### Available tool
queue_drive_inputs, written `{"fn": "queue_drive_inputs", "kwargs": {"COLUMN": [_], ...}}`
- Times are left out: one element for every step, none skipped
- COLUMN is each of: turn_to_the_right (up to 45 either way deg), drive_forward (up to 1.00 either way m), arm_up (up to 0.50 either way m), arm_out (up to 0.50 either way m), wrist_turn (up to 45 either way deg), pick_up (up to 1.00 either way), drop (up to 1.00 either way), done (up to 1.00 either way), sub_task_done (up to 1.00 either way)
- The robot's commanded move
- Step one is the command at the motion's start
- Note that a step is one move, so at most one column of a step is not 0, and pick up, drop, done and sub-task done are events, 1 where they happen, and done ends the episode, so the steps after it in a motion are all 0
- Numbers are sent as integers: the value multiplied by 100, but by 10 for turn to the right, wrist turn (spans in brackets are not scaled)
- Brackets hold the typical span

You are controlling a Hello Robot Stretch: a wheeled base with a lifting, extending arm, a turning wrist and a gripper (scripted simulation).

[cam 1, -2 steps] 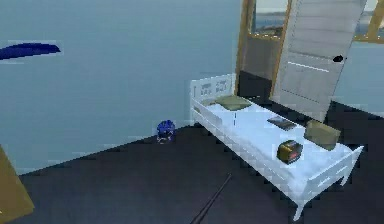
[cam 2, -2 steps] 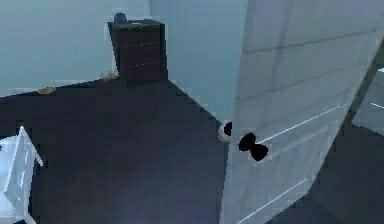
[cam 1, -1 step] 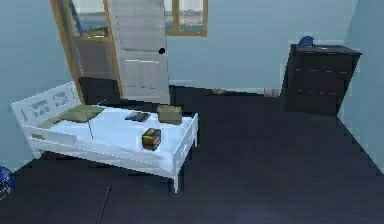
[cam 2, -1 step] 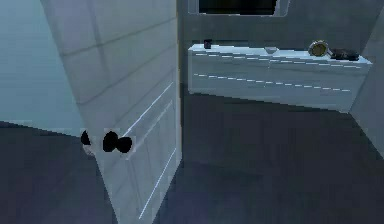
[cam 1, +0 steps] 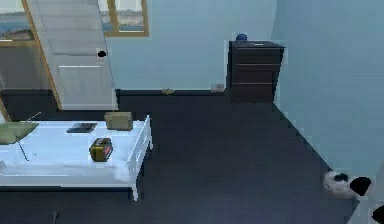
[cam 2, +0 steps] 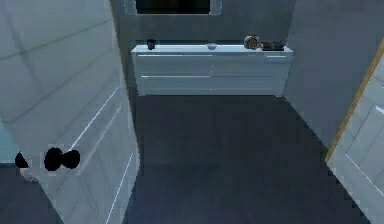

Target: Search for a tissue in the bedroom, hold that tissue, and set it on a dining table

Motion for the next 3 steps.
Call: {"fn": "queue_drive_inputs", "kwargs": {"turn_to_the_right": [0,0,240], "drive_forward": [100,100,0], "arm_up": [0,0,0], "arm_out": [0,0,0], "wrist_turn": [0,0,0], "pick_up": [0,0,0], "drop": [0,0,0], "done": [0,0,0], "sub_task_done": [0,0,0]}}
